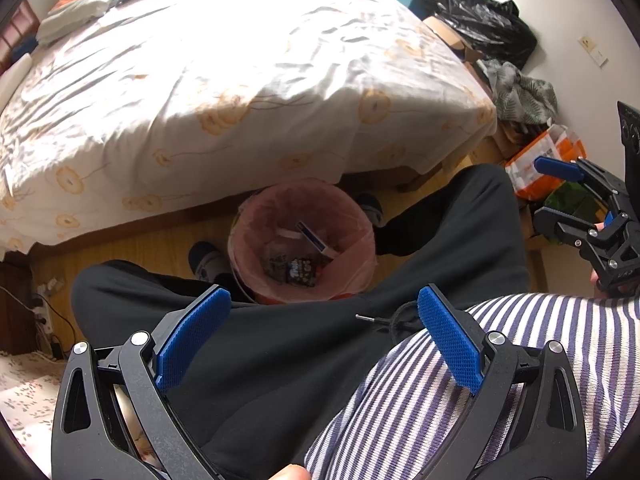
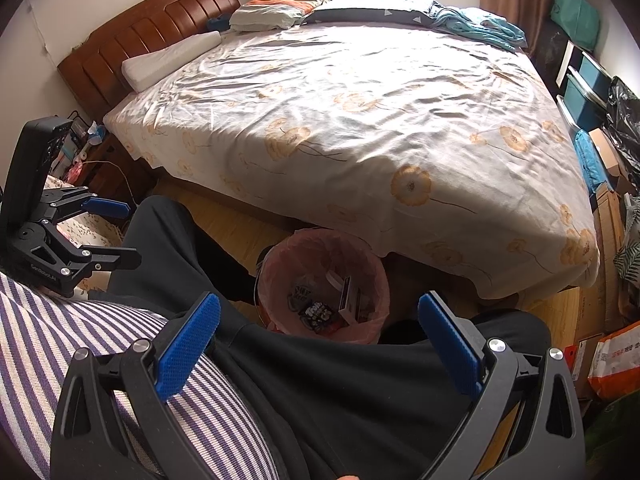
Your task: Collect trash
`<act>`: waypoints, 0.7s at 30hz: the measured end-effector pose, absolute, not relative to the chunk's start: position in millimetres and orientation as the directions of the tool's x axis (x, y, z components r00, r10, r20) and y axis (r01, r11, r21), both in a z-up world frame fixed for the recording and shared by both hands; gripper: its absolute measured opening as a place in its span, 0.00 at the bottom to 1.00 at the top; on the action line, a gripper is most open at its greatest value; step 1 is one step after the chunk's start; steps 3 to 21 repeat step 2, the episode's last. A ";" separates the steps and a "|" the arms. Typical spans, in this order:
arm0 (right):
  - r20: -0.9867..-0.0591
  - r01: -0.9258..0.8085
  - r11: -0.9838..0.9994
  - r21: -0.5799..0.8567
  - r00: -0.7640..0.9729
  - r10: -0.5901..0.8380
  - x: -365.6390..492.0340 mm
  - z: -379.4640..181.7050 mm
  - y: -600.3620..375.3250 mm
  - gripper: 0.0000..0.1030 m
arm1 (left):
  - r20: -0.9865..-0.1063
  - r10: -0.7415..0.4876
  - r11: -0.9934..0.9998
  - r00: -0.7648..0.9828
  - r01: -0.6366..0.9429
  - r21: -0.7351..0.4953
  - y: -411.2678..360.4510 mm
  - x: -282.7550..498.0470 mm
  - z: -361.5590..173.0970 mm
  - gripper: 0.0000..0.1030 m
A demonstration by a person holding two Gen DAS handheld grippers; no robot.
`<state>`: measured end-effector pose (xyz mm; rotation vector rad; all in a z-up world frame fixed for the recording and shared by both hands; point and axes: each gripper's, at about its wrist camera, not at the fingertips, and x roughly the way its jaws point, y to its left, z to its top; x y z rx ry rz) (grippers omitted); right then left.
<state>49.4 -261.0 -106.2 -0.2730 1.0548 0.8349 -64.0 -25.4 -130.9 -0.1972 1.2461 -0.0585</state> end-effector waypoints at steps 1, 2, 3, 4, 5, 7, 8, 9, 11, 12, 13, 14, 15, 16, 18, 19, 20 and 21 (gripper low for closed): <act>-0.850 -0.720 0.671 0.179 0.230 0.473 49.3 -106.1 -261.1 0.95 | -0.935 -0.151 0.981 0.320 -0.064 -0.181 -25.5 -63.9 -130.8 0.94; -0.850 -0.720 0.670 0.179 0.231 0.474 49.2 -105.3 -260.1 0.95 | -0.935 -0.151 0.982 0.321 -0.063 -0.180 -25.9 -63.7 -130.5 0.94; -0.850 -0.720 0.670 0.179 0.231 0.474 49.2 -105.3 -260.1 0.95 | -0.935 -0.151 0.982 0.321 -0.063 -0.180 -25.9 -63.7 -130.5 0.94; -0.850 -0.720 0.670 0.179 0.231 0.474 49.2 -105.3 -260.1 0.95 | -0.935 -0.151 0.982 0.321 -0.063 -0.180 -25.9 -63.7 -130.5 0.94; -0.850 -0.720 0.670 0.179 0.231 0.474 49.2 -105.3 -260.1 0.95 | -0.935 -0.151 0.982 0.321 -0.063 -0.180 -25.9 -63.7 -130.5 0.94; -0.850 -0.720 0.670 0.179 0.231 0.474 49.2 -105.3 -260.1 0.95 | -0.935 -0.151 0.982 0.321 -0.063 -0.180 -25.9 -63.7 -130.5 0.94; -0.850 -0.720 0.670 0.179 0.231 0.474 49.2 -105.3 -260.1 0.95 | -0.935 -0.151 0.982 0.321 -0.063 -0.180 -25.9 -63.7 -130.5 0.94; -0.850 -0.720 0.670 0.179 0.231 0.474 49.2 -105.3 -260.1 0.95 | -0.935 -0.151 0.982 0.321 -0.063 -0.180 -25.9 -63.7 -130.5 0.94; -0.850 -0.720 0.670 0.179 0.231 0.474 49.2 -105.3 -260.1 0.95 | -0.935 -0.151 0.982 0.321 -0.063 -0.180 -25.9 -63.7 -130.5 0.94; -0.850 -0.720 0.670 0.179 0.231 0.474 49.2 -105.3 -260.1 0.95 | -0.935 -0.151 0.982 0.321 -0.063 -0.180 -25.9 -63.7 -130.5 0.94; -0.850 -0.720 0.670 0.179 0.231 0.474 49.2 -105.3 -260.1 0.95 | -0.935 -0.151 0.982 0.321 -0.063 -0.180 -25.9 -63.7 -130.5 0.94; -0.850 -0.720 0.670 0.179 0.231 0.474 49.2 -105.3 -260.1 0.95 | -0.935 -0.151 0.982 0.321 -0.063 -0.180 -25.9 -63.7 -130.5 0.94; -0.850 -0.720 0.670 0.179 0.231 0.474 49.2 -105.3 -260.1 0.95 | -0.935 -0.151 0.982 0.321 -0.063 -0.180 -25.9 -63.7 -130.5 0.94; -0.850 -0.720 0.670 0.179 0.231 0.474 49.2 -105.3 -260.1 0.95 | -0.935 -0.151 0.982 0.321 -0.063 -0.180 -25.9 -63.7 -130.5 0.94; -0.850 -0.720 0.670 0.179 0.231 0.474 49.2 -105.3 -260.1 0.95 | -0.935 -0.151 0.982 0.321 -0.063 -0.180 -25.9 -63.7 -130.5 0.94; -0.850 -0.720 0.670 0.179 0.231 0.474 49.2 -105.3 -260.1 0.95 | -0.935 -0.151 0.982 0.321 -0.063 -0.180 -25.9 -63.7 -130.5 0.94; -0.850 -0.720 0.670 0.179 0.231 0.474 49.2 -105.3 -260.1 0.95 | -0.935 -0.151 0.982 0.321 -0.063 -0.180 -25.9 -63.7 -130.5 0.94; -0.850 -0.720 0.670 0.179 0.231 0.474 49.2 -105.3 -260.1 0.95 | -0.935 -0.151 0.982 0.321 -0.063 -0.180 -25.9 -63.7 -130.5 0.94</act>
